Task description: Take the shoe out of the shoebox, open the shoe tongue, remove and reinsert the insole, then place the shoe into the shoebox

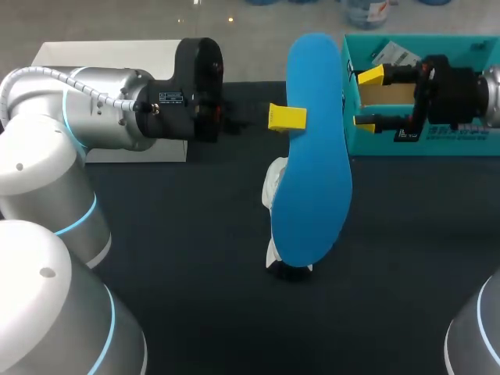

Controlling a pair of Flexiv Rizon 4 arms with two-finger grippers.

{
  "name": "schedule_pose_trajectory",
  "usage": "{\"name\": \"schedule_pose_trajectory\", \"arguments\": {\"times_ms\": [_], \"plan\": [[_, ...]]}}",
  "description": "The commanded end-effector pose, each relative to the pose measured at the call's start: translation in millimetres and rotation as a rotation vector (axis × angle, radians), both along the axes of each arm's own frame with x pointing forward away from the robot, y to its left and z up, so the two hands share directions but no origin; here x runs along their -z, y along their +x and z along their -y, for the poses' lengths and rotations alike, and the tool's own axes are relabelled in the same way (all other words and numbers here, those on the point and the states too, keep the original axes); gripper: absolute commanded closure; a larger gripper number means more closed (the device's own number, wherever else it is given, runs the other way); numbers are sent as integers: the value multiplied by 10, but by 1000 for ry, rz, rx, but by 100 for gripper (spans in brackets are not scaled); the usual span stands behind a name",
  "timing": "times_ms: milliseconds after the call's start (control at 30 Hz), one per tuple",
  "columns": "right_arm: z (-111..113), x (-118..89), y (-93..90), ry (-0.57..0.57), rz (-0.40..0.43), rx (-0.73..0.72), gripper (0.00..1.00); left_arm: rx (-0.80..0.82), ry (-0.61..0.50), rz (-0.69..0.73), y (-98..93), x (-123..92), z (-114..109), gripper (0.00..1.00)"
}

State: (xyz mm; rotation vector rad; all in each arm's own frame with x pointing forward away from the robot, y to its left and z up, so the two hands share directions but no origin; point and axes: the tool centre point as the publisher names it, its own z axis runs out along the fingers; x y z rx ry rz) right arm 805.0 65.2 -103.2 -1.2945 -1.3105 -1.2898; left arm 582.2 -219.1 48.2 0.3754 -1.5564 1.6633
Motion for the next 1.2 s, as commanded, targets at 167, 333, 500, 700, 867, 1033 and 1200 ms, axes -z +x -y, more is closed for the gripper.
{"name": "schedule_pose_trajectory", "arguments": {"times_ms": [167,333,500,700,867,1033,1200], "plan": [[-4,3,-30,-2,0,7,0,-53,-12,225,114,85,30,100],[-4,3,-30,-2,0,7,0,-95,-79,509,199,155,38,100],[-4,3,-30,-2,0,7,0,-111,-61,712,292,231,44,100],[-4,3,-30,-2,0,7,0,-99,0,988,413,354,6,100],[-4,3,-30,-2,0,7,0,-156,-11,1267,566,489,-5,100],[-4,3,-30,-2,0,7,0,-169,-14,1241,572,517,-9,100],[-4,3,-30,-2,0,7,0,-169,-14,1241,572,517,-9,100]]}}
